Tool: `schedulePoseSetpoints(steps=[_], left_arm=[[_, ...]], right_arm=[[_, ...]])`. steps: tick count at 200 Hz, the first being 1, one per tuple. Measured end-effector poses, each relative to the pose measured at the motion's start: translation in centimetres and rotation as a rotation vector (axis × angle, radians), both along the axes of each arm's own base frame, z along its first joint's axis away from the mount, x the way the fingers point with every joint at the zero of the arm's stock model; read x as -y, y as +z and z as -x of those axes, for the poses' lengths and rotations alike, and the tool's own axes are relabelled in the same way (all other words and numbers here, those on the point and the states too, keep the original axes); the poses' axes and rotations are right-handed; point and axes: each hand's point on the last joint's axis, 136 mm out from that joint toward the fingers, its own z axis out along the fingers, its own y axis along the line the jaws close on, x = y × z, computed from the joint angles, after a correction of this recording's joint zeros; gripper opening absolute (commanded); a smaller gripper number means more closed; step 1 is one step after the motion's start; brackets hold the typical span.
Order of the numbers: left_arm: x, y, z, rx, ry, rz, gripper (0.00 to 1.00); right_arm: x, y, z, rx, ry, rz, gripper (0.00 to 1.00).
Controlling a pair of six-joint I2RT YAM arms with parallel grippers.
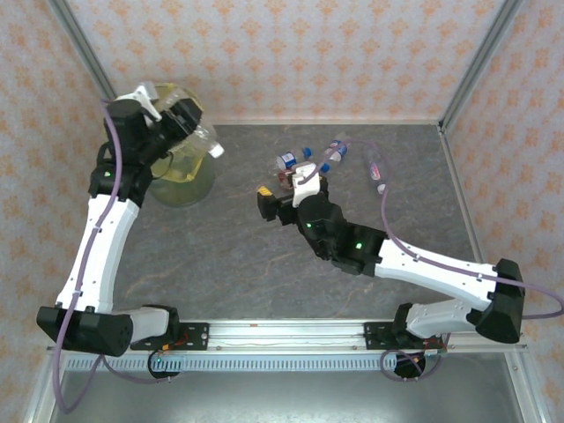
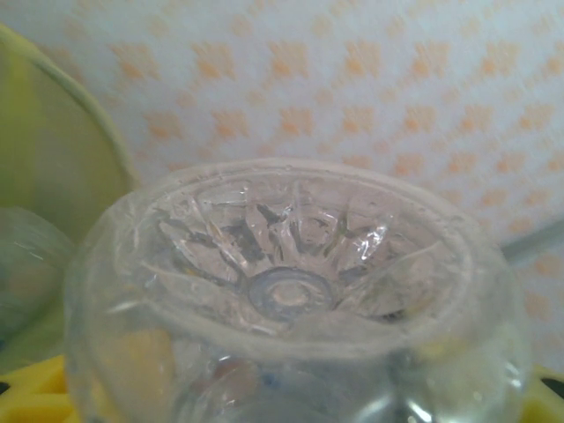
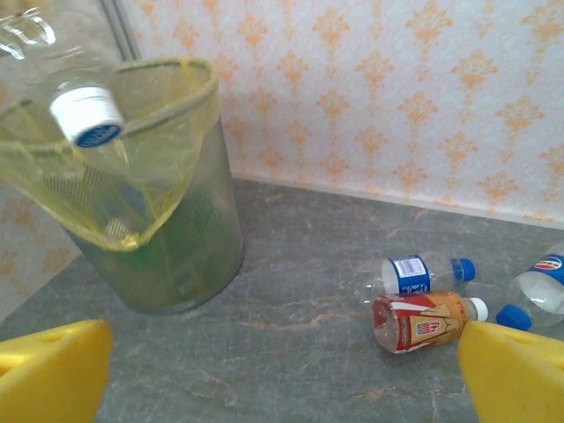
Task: Put the plastic bottles in the bin
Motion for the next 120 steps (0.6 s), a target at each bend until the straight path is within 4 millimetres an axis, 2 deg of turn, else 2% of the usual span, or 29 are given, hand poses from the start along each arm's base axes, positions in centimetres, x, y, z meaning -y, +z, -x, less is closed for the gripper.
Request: schedulePoseSetpoints(steps=[28,49,68,88,120], left_arm=[[-6.8,1.8,-0.6,0.028,0.202,-0.012,0.59],[-11.4,1.7,-0.4,0.020,0.346,0.005,0.60],[-14.6,1.2,-0.1,0.015,0.449,0.047,0.59],[-16.1,0.5,-0.3,0.017,0.506,0.098,0.61],[-16.8,-0.7,-1.8,0.029,0.541,0.202,0.61]], right_arm=[[0.9,0.7,-0.1,0.005,-0.027,-0.034,1.00],[1.2,0.7,-0.2,0.002,-0.040,-0.042,1.00],[1.6,1.1,-0.1,0.002,-0.050,-0.063,1.00],[1.9,1.4,-0.1,0.003,-0.062,-0.078,1.00],[2.1,1.4,-0.1,-0.001,-0.072,-0.085,1.00]])
